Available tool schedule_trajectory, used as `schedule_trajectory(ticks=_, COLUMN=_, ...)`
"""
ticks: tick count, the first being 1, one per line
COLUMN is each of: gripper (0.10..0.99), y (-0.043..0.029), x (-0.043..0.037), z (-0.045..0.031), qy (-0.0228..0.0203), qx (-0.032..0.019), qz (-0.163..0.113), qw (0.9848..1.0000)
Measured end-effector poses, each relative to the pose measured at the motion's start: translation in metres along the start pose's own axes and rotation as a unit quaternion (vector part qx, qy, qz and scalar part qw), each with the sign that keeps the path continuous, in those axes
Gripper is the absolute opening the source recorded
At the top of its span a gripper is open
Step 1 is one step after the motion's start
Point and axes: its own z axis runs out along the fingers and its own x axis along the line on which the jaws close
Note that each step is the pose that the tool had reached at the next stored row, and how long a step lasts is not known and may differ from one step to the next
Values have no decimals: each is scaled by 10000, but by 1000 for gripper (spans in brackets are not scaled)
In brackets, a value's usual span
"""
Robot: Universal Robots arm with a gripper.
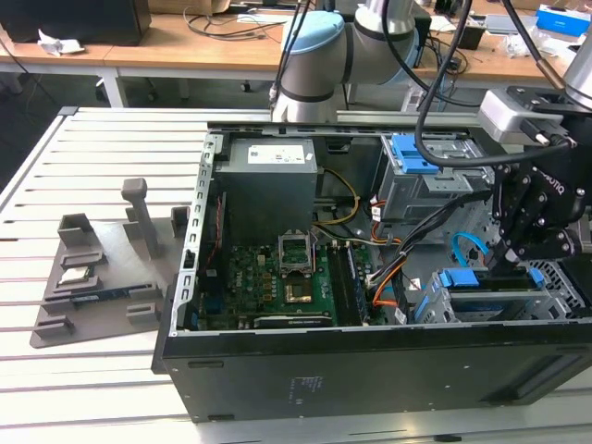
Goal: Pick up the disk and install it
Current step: 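Insert the second disk wire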
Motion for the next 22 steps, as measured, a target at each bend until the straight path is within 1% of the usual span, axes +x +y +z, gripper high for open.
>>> schedule_trajectory(ticks=4, gripper=106, y=-1, x=-1, z=10, qy=-5, qx=-6, qz=60, qw=10000)
schedule_trajectory(ticks=6, gripper=106, y=-1, x=1, z=-7, qy=-8, qx=-9, qz=88, qw=10000)
schedule_trajectory(ticks=10, gripper=106, y=-3, x=-1, z=-31, qy=-2, qx=-16, qz=173, qw=9998)
schedule_trajectory(ticks=11, gripper=106, y=-7, x=-3, z=-32, qy=-2, qx=-22, qz=228, qw=9997)
schedule_trajectory(ticks=15, gripper=106, y=-7, x=-3, z=-28, qy=-18, qx=-53, qz=552, qw=9985)
schedule_trajectory(ticks=22, gripper=106, y=-22, x=-9, z=0, qy=-18, qx=-78, qz=557, qw=9984)
